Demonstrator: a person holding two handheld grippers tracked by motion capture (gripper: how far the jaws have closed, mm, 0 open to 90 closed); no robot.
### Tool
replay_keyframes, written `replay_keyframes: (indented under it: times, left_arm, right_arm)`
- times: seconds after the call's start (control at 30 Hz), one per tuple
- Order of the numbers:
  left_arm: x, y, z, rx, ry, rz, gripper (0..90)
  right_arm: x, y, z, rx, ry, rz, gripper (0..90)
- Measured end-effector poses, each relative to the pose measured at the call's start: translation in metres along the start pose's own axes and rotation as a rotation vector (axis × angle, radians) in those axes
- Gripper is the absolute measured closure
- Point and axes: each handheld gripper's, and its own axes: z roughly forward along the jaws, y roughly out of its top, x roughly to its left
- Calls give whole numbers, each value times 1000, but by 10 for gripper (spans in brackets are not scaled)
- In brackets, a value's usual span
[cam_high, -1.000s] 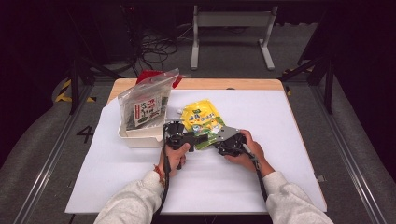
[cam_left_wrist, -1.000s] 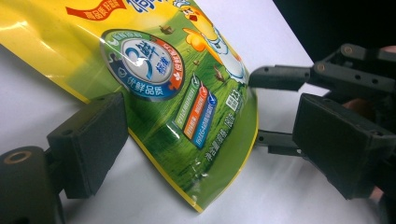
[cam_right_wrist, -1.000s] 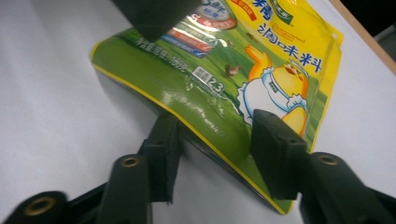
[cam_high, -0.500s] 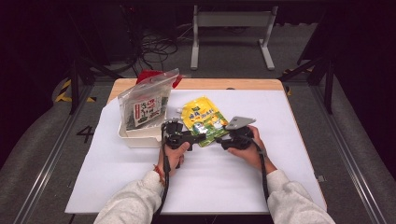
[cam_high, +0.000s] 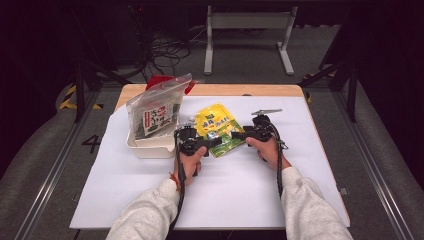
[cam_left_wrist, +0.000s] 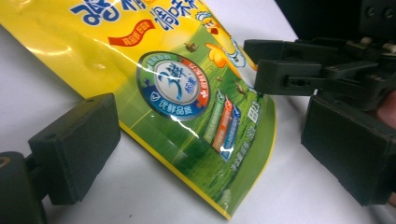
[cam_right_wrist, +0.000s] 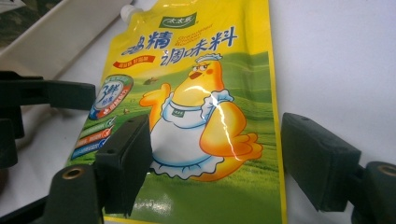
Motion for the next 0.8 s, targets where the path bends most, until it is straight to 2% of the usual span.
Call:
replay_keyframes:
  times: [0.07, 0.1, 0.17, 0.23, 0.27, 0.3, 0.33, 0.37, 0.4, 0.43, 0.47, 0.5, 0.53, 0.57, 0.6, 0.63, 0.7, 0.73, 0.8]
  left_arm:
    - [2, 0, 2, 0, -36, -9, 74]
    - [2, 0, 2, 0, -36, -9, 75]
    - [1, 1, 2, 15, -65, -28, 75]
    - [3, 3, 2, 13, -81, -44, 90]
    - [5, 6, 1, -3, -125, -76, 179]
    - [3, 9, 6, 24, -206, -82, 312]
    - [-4, 9, 10, 39, -191, -40, 287]
    - [-4, 9, 10, 39, -191, -40, 296]
    - [-10, 10, 13, 45, -172, -7, 308]
    - [-13, 12, 15, 33, -103, 23, 320]
    - [-13, 14, 10, 23, -57, 14, 311]
    - [-13, 14, 10, 23, -57, 14, 259]
    - [-9, 16, 1, 24, -18, 22, 206]
    - [-9, 16, 1, 24, -18, 22, 182]
    - [-8, 16, -3, 32, 48, 38, 182]
    - [-7, 15, -4, 26, 92, 28, 126]
    - [-4, 14, -3, 19, 145, -10, 107]
    - [-5, 12, 3, 3, 181, -5, 100]
    - [-8, 12, 7, -3, 183, -13, 22]
  right_arm:
    - [-5, -1, -2, -17, 33, 46, 290]
    - [-5, -1, -2, -17, 33, 46, 290]
    - [-6, -2, -3, -10, 54, 59, 296]
    - [-4, -1, -2, -3, 41, 41, 297]
    - [-3, -1, -2, 5, 32, 24, 305]
    - [-2, -1, -1, 12, 20, 7, 306]
    - [0, -1, -1, 18, 8, -14, 307]
    - [3, 0, 0, 28, -4, -33, 310]
    - [3, 0, 0, 28, -5, -31, 311]
    - [2, 0, -1, 28, -2, -32, 314]
    - [3, 0, -1, 28, -4, -31, 314]
    - [3, 0, -1, 28, -4, -31, 314]
    - [2, -1, -1, 27, -4, -33, 315]
    - [2, -1, -1, 28, -2, -33, 316]
    - [2, -1, -1, 28, -2, -33, 316]
    - [1, 0, -1, 28, -2, -36, 321]
    - [1, 0, -1, 27, -1, -35, 326]
    - [0, -1, -2, 23, -8, -28, 336]
    - [1, -1, -3, 22, -14, -32, 336]
